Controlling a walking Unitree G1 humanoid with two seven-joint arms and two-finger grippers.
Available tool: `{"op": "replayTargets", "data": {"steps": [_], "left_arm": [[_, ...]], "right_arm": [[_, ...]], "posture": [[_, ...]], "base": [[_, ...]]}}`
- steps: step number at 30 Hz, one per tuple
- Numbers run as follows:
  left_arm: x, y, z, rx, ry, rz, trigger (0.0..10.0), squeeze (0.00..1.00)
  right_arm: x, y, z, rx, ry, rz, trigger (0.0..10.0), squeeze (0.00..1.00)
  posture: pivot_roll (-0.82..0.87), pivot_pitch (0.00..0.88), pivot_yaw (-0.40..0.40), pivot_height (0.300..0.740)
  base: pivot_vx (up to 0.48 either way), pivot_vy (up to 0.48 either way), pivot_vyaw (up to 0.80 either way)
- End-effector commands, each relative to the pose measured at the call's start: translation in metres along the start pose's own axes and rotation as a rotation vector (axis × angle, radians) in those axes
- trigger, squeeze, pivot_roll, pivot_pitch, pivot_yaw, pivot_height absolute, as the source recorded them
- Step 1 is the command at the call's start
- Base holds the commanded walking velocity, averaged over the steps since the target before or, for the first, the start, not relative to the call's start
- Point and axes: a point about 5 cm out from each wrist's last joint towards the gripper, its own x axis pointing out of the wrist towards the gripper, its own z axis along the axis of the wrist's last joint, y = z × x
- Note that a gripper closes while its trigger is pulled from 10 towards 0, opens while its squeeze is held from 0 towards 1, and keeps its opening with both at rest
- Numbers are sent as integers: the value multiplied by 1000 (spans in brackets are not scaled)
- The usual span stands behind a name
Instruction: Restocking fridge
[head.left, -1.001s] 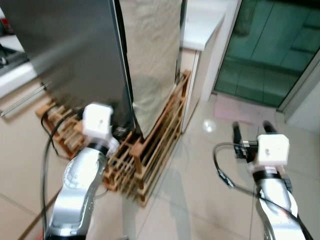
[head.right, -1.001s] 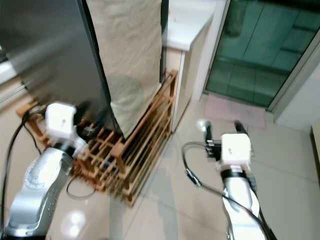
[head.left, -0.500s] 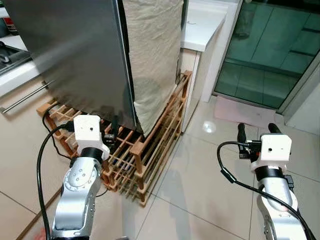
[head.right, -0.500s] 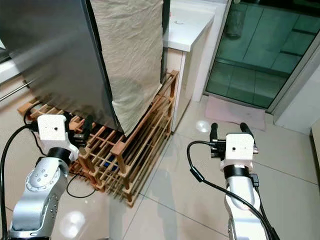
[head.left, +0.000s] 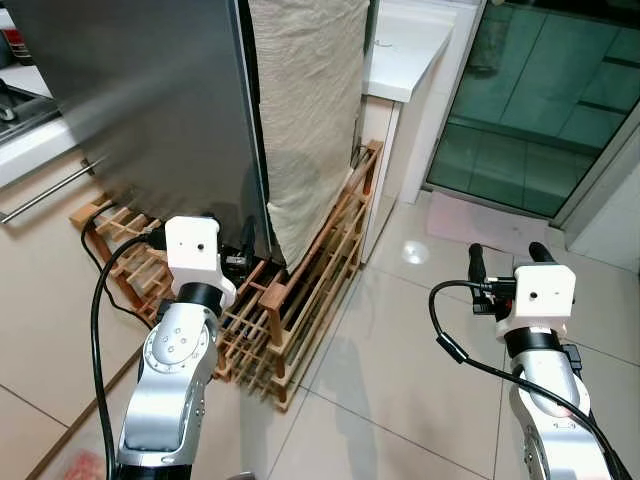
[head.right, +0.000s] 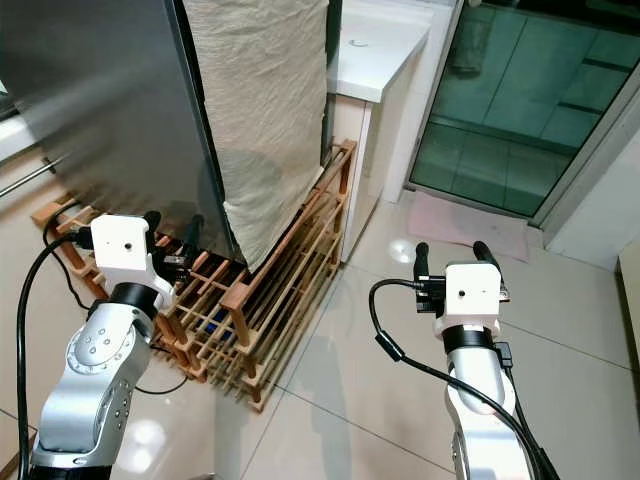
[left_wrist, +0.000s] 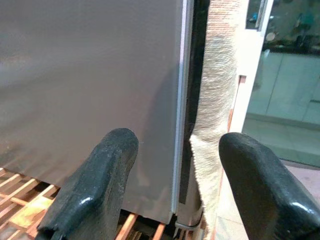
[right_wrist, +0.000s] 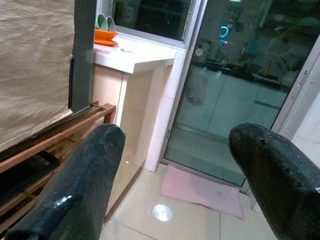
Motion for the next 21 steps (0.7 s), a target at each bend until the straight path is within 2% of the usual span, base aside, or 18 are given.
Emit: {"op": "replayTargets", "data": {"steps": [1,4,15,17,21], "left_arm": [[-1,-3,12,-8,-60,-15,10000,0],[-1,-3,16,-5,-81,-18,10000,0],[1,-4,17,-3,-92,-26,10000,0],[1,-6,18,-7,-98,-32,10000,0],[2,-6,17,-3,-83,-27,10000,0]], "right_arm": [[4,-1,6,-16,-43,12,10000,149],[4,1,8,-21,-53,22,10000,145],[5,2,8,-18,-51,20,10000,145],[6,2,7,-21,-49,21,10000,141],[7,2,7,-23,-51,24,10000,149]], "posture": [[13,0,-24,740],[12,0,-24,740],[11,0,-23,740],[11,0,-23,740],[13,0,-25,740]], "base": [[0,0,0],[178,0,0],[377,294,0],[379,0,0],[0,0,0]]}}
